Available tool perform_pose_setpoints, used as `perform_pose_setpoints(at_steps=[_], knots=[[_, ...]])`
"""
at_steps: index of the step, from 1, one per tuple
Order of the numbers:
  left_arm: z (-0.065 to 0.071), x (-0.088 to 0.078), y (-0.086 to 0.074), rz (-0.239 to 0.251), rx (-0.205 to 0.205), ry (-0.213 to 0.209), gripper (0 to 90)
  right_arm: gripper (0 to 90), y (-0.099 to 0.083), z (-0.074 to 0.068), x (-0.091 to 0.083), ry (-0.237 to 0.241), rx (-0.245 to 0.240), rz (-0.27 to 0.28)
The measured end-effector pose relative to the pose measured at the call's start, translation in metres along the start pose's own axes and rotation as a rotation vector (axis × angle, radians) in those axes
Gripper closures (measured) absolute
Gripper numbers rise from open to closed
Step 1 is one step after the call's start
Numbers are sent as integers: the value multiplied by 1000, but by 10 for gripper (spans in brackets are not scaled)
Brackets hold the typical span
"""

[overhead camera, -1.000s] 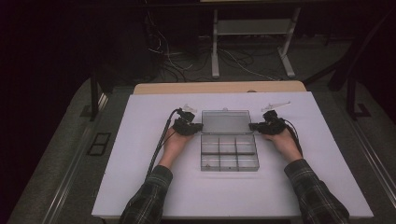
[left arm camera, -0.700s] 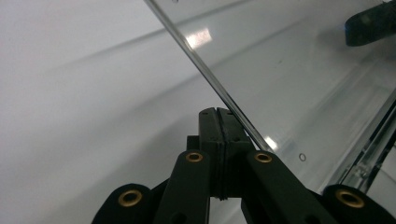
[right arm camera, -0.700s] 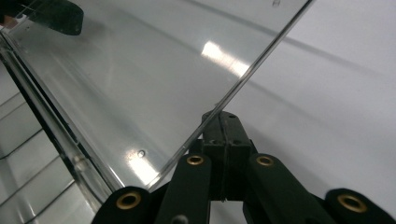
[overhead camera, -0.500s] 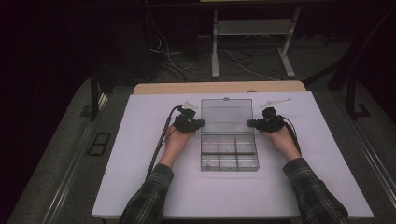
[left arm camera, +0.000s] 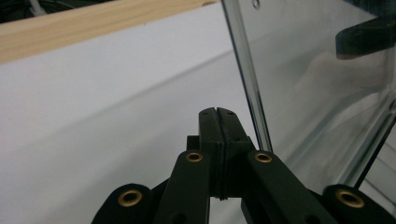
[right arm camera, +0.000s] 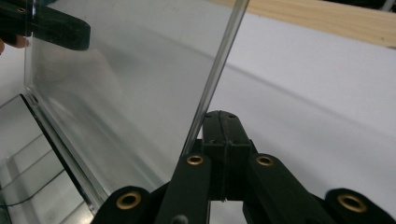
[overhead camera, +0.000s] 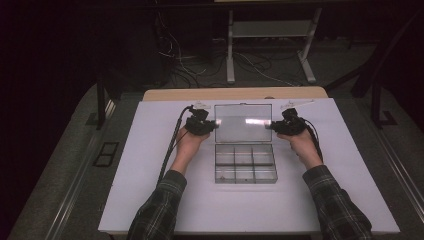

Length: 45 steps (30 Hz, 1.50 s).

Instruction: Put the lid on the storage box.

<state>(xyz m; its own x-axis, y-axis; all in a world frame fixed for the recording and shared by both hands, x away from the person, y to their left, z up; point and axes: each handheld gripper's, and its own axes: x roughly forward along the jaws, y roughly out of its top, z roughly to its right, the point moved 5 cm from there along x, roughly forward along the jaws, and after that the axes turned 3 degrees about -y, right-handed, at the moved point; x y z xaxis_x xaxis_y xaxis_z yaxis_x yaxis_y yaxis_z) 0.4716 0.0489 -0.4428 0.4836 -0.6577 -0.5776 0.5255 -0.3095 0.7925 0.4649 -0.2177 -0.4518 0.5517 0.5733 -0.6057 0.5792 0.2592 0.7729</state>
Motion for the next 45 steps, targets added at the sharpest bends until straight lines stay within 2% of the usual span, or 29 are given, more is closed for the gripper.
perform_pose_setpoints(at_steps=[4, 5, 10, 17, 25, 30, 34, 36, 39, 45], knots=[[2, -5, 5, 25, -7, 0, 886, 895, 6, -1, -5, 2, -11, 16], [2, -7, 7, 25, 8, -1, 886, 895, 6, -1, -5, 3, -12, 18], [4, -13, 11, 51, -2, -5, 886, 895, 9, -4, -10, 5, -16, 29], [7, -22, 9, 69, 3, -16, 869, 895, 10, -8, -16, 19, -25, 48], [9, -47, 0, 83, 23, -15, 816, 895, 10, -12, -20, 26, -37, 51], [17, -60, -3, 91, 32, -27, 717, 895, 8, -15, -24, 30, -41, 51], [22, -66, -4, 92, 39, -28, 674, 895, 7, -15, -25, 27, -43, 52], [24, -67, -5, 91, 39, -40, 663, 895, 7, -16, -25, 27, -43, 52], [31, -67, -5, 93, 62, -45, 659, 895, 7, -16, -26, 28, -46, 52], [40, -69, 2, 137, 79, -50, 687, 895, 6, -19, -29, 30, -54, 51]])
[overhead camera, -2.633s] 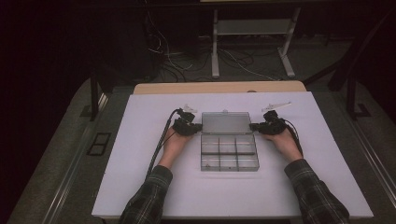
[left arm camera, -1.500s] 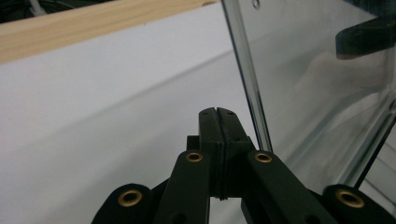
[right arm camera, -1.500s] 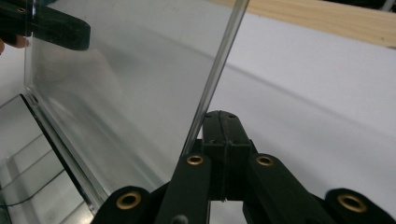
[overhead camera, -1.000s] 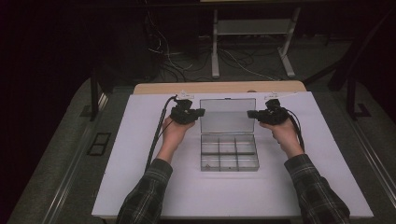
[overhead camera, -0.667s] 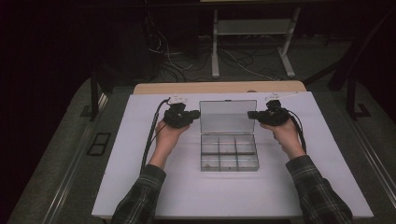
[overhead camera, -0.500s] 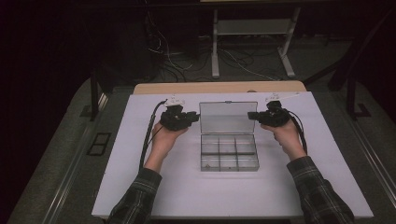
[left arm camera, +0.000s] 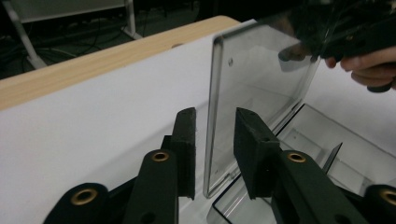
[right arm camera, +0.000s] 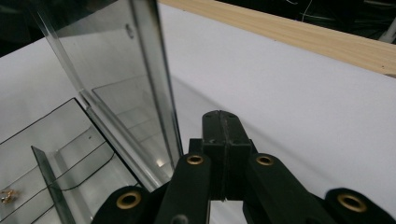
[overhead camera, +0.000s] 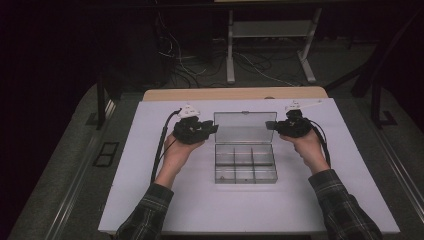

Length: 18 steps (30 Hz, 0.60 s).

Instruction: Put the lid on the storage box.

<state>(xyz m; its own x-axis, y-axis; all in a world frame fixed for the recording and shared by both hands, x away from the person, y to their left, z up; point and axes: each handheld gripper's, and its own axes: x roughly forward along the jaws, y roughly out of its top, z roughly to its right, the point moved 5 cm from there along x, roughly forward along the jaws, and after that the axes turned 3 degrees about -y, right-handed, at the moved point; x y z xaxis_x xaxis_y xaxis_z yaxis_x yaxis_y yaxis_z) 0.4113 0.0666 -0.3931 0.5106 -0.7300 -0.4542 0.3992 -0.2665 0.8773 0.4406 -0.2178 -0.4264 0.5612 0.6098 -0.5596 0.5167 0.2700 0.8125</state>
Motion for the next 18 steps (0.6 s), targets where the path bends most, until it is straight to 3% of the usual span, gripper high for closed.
perform_pose_setpoints(at_steps=[9, 18], knots=[[13, -15, 8, 65, 27, -12, 756, 895, -2, -5, -6, -1, -17, -5], [21, -25, 10, 93, 42, -17, 810, 895, -5, -10, -8, 2, -24, -13]])
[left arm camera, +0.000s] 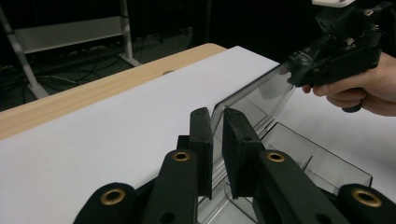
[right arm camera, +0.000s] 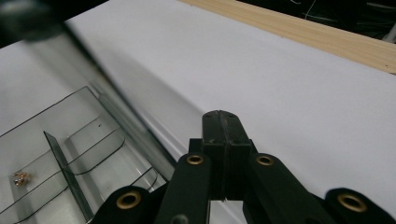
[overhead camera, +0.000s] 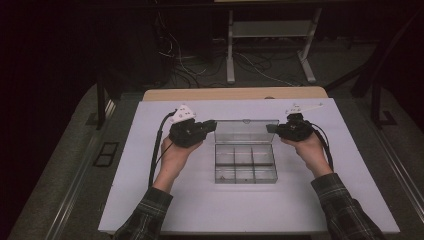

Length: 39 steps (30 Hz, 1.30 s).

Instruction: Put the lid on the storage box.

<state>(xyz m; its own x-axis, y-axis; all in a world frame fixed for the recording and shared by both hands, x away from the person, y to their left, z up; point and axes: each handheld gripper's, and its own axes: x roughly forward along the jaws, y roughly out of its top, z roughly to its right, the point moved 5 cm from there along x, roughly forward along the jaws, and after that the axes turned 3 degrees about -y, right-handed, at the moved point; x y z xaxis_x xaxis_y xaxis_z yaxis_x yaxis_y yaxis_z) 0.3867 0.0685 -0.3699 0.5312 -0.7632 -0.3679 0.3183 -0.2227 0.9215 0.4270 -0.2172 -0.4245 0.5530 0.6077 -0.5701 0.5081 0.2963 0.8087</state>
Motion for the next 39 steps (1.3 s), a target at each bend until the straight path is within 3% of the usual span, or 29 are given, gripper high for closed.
perform_pose_setpoints(at_steps=[7, 15, 25, 34, 39], knots=[[4, -5, -3, 4, -4, -4, 822, 895, -4, 3, -9, -17, -1, 7], [11, -9, -8, 2, 0, -8, 828, 895, -15, -1, -25, 2, 13, -14], [20, -16, -16, -16, 23, -10, 829, 895, -29, -25, -53, 54, -33, -11], [27, -21, -23, -27, 35, -22, 826, 895, -24, -44, -68, 112, -76, 53], [30, -23, -27, -36, 38, -30, 828, 895, -23, -47, -73, 133, -71, 72]])
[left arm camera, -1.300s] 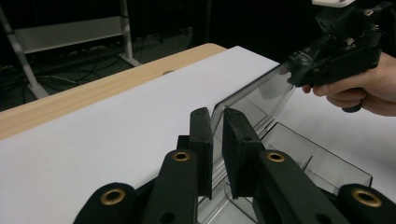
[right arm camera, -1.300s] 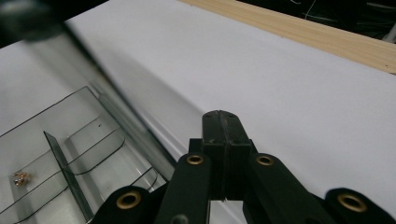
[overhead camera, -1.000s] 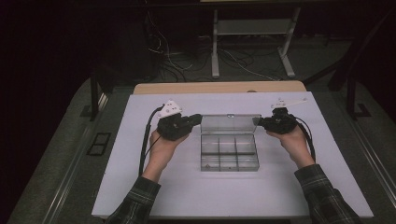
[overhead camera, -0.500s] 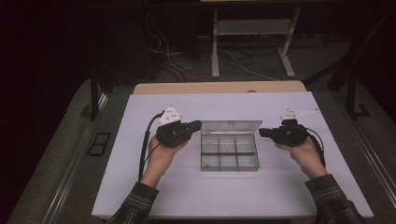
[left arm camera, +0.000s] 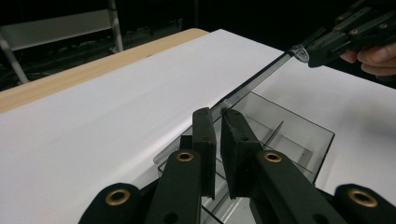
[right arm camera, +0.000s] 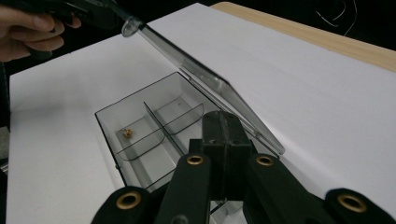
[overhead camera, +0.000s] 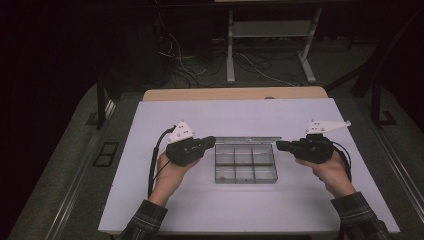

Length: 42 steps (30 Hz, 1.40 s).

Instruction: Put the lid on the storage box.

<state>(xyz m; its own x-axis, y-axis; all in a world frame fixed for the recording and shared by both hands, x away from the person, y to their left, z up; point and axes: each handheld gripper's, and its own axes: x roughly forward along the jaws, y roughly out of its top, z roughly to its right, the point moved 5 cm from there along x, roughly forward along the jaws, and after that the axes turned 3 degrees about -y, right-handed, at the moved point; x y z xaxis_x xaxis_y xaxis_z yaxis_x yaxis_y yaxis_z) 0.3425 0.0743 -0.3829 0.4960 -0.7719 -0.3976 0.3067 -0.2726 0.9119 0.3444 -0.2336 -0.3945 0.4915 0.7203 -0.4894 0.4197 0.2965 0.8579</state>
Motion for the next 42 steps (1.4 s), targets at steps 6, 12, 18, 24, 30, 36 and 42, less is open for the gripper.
perform_pose_setpoints(at_steps=[6, 12, 18, 24, 30, 36, 42], knots=[[2, -1, -5, -10, 0, -5, 828, 895, 0, -5, -2, 10, -17, -2], [6, -4, -10, -25, 3, -18, 828, 894, -3, -8, -2, 16, -24, -2], [9, -9, -18, -42, 4, -23, 828, 894, -9, -10, -2, 19, -24, -12], [12, -12, -28, -65, 2, -40, 856, 894, -13, -12, -2, 22, -31, -21], [16, -8, -34, -83, -1, -71, 881, 894, -20, -14, -2, 26, -32, -35], [17, -4, -38, -102, 1, -90, 885, 895, -29, -15, 0, 29, -31, -59], [17, 0, -44, -128, 19, -106, 885, 895, -37, -16, 1, 30, -36, -82]])
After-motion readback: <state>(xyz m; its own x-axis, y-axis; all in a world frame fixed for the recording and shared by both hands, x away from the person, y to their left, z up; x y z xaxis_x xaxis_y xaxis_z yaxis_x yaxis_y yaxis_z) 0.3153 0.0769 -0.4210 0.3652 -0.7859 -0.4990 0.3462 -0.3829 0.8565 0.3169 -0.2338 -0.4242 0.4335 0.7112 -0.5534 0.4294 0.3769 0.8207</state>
